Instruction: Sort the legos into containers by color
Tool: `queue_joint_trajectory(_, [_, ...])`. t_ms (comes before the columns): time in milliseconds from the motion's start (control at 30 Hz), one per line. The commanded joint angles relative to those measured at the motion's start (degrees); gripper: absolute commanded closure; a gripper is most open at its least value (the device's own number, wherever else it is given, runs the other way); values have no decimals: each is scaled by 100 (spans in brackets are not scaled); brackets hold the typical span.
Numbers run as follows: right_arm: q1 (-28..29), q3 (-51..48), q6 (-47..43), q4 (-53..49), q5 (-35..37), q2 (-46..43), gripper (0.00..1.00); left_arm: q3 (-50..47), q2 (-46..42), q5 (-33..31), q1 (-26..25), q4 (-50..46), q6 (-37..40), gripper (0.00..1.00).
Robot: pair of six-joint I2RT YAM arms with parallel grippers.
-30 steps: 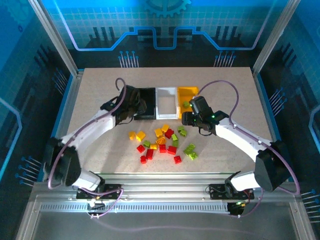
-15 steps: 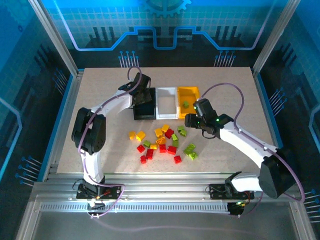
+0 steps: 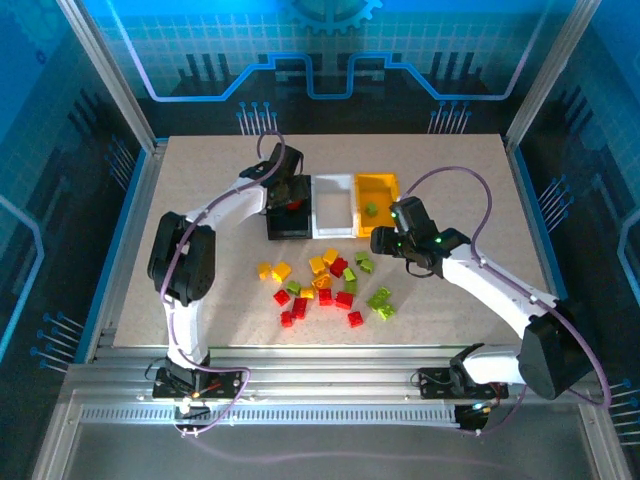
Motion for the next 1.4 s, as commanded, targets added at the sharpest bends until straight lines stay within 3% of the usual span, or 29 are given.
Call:
queue_joint_trajectory(0, [-74,-29,96,-103,-126,-124,33,-92,-688,325,-15,120,-135,21])
queue_joint_trajectory(133, [37,-38,-207,123,-817,23,33,-859,-1613,706,-163,561,-271,10])
queue_joint_trajectory(167, [180,37,-304,135,-961,169,33,-1118,-1869,781,-239,677,-284,2])
queue_joint_trajectory(400, [1176,764,-527,276,-1140,1433,31,-3027,-3558,867,-533,927,-479,1])
queue_joint_trajectory(533, [1829,1374,-717,400,-1176,2069,30,-3902,-4644,349,-527,448,-498,1])
queue_joint_trajectory(633, [2212,1982,-854,283,-1094,2653,32,-4339,-5480,-112,-354,-42,-641,1])
queue_joint_trajectory(800, [2527,2839,-990,248,-1137,3592,30,-4753,-6610,-361,-1,-279,-822,1])
queue_joint_trajectory(1033, [2789,3962,-1214,-247,-783,4709,26,-4653,-6813,-342,144,-417,-718,1])
queue_joint_trajectory(1367, [2798,4224,-1259,-551,-429,5149,31,-4747,-6750,-249,205,-389,-788,1])
